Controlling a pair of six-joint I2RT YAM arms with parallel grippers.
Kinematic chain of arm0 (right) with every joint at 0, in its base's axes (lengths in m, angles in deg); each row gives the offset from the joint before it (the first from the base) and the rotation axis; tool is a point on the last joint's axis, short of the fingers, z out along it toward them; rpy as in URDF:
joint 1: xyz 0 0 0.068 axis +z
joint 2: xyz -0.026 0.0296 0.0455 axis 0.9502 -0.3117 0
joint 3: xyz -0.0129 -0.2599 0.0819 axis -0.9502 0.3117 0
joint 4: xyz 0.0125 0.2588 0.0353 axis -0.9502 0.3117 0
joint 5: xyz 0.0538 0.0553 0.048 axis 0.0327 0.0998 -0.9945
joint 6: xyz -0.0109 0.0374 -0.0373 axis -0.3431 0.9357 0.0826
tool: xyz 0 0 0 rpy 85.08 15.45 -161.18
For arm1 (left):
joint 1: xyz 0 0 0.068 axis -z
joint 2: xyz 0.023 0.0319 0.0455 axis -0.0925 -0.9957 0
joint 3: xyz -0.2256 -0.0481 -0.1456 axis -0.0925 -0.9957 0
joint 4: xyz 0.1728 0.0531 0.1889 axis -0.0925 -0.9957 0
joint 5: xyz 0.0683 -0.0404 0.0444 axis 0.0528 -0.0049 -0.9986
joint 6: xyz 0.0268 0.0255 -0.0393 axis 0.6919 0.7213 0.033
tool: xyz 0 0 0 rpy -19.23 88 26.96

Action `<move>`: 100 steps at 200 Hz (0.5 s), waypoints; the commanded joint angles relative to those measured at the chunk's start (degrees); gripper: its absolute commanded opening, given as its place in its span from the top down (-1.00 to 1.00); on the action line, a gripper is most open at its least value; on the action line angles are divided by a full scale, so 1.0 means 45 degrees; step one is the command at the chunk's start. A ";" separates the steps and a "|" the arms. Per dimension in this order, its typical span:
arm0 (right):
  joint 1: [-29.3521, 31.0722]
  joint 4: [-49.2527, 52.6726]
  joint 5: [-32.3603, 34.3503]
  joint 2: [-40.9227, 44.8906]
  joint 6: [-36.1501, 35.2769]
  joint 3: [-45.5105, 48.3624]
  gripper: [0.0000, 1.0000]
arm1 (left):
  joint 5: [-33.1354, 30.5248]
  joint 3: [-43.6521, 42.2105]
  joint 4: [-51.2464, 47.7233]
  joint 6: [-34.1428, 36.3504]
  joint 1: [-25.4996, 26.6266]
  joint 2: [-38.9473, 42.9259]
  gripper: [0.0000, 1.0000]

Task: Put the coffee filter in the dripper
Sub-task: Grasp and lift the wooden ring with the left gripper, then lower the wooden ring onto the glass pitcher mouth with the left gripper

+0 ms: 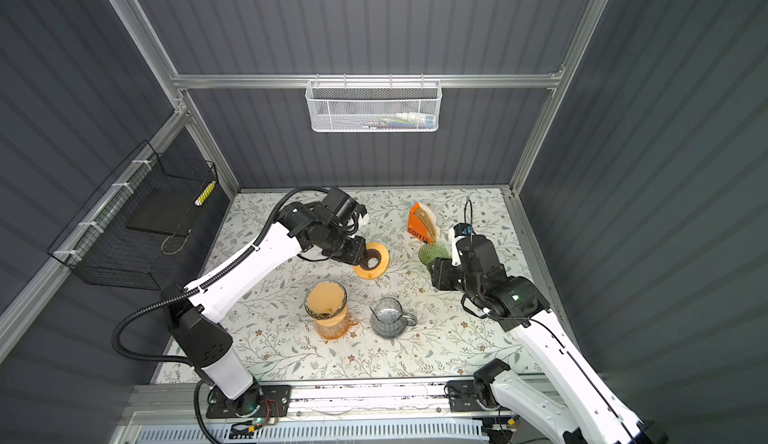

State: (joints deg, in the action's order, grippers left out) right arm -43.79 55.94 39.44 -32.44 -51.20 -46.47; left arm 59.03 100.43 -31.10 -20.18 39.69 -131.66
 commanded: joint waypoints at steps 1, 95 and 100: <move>-0.0058 0.0301 0.0239 0.0124 0.0146 -0.0011 -0.11 | 0.0094 -0.0125 -0.0633 -0.0032 0.0511 0.0307 0.81; -0.0062 0.0318 0.0208 0.0539 0.0205 0.0333 -0.13 | 0.0048 -0.1288 -0.0213 -0.1051 0.2380 -0.0049 0.82; -0.0059 0.0285 0.0186 0.0539 0.0211 0.0353 -0.13 | 0.0019 -0.1294 -0.0189 -0.1088 0.2453 -0.0073 0.82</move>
State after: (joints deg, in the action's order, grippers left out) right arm -43.79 56.81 39.88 -30.29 -50.78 -45.79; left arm 59.01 95.36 -32.54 -23.24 49.59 -131.71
